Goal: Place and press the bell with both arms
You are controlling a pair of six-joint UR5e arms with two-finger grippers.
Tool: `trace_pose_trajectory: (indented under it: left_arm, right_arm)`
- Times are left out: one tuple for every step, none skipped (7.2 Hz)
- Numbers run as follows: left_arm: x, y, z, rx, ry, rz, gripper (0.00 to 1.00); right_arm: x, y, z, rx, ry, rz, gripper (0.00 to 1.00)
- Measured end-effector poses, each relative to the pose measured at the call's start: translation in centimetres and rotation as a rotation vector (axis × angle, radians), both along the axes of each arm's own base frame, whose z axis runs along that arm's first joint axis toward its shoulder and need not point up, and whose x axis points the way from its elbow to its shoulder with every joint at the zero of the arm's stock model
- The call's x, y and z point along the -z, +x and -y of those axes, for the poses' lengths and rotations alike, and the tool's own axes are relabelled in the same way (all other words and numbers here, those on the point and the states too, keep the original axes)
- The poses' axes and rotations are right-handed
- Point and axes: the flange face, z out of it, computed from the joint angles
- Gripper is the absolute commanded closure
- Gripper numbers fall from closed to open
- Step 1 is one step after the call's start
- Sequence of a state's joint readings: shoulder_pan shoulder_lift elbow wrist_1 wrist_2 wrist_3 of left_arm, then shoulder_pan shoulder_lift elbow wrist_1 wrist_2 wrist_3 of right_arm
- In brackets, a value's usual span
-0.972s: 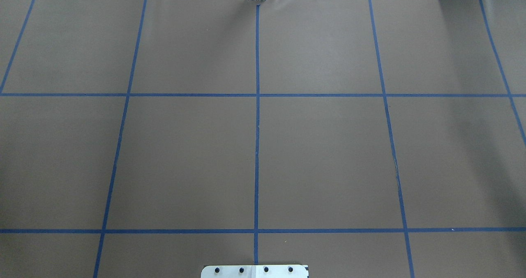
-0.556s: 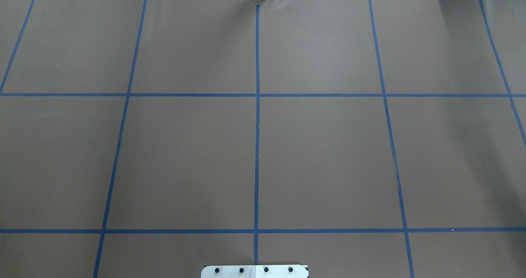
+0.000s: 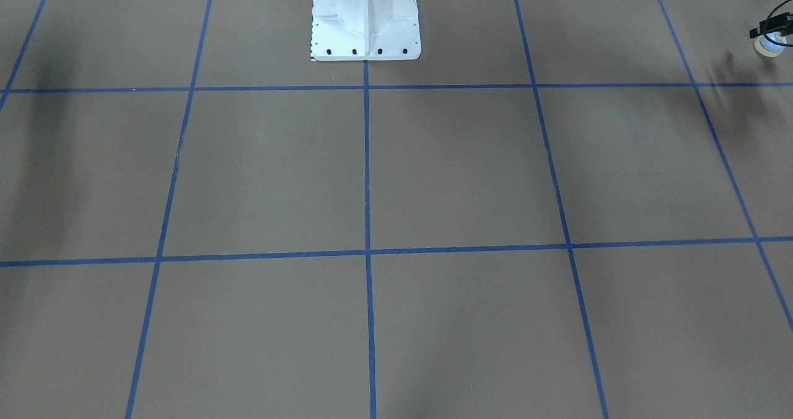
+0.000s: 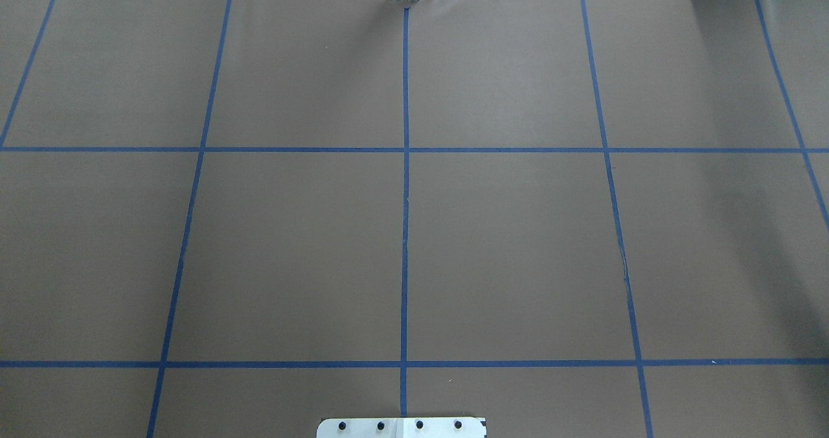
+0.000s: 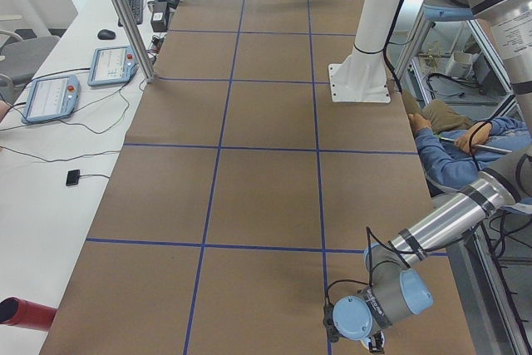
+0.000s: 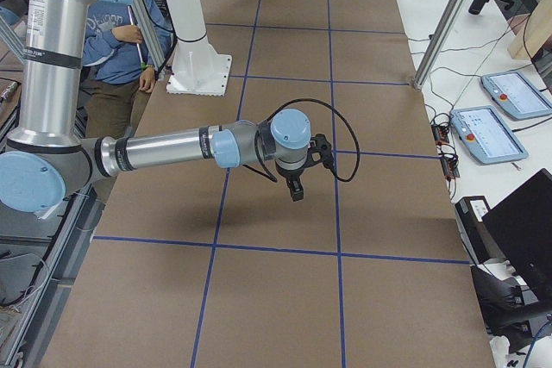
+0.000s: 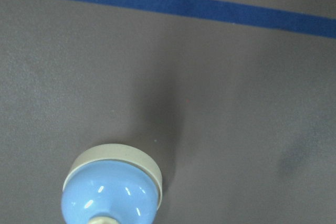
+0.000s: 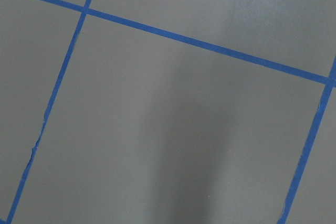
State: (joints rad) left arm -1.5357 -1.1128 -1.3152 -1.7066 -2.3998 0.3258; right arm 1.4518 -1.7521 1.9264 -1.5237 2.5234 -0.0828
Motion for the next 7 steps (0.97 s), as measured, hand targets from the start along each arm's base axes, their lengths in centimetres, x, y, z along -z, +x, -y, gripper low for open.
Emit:
trace_pose_trajectory:
  left_arm:
    - [0.3, -0.5, 0.3, 0.013, 0.016, 0.008, 0.01]
    - [0.5, -0.7, 0.4, 0.019, 0.025, 0.012, 0.01]
    - [0.5, -0.9, 0.4, 0.016, 0.034, 0.017, 0.01]
    - [0.2, -1.3, 0.2, 0.004, 0.042, 0.036, 0.01]
    - [-0.1, -1.7, 0.0, -0.006, 0.043, 0.059, 0.01]
    - [-0.3, -1.9, -0.2, -0.010, 0.040, 0.071, 0.01]
    - [-0.6, -2.0, 0.0, -0.008, 0.033, 0.076, 0.01]
  right_arm:
    - [0.0, -0.1, 0.0, 0.003, 0.000, 0.000, 0.00]
    - [0.0, -0.2, 0.0, 0.005, 0.000, 0.000, 0.00]
    - [0.0, -0.2, 0.0, 0.006, -0.001, 0.000, 0.00]
    - [-0.1, -0.3, 0.0, 0.007, -0.001, 0.000, 0.00]
    - [-0.1, -0.3, 0.0, 0.008, -0.002, 0.000, 0.00]
    - [-0.1, -0.3, 0.0, 0.008, -0.002, 0.000, 0.00]
    - [-0.1, -0.4, 0.0, 0.009, -0.002, 0.000, 0.00]
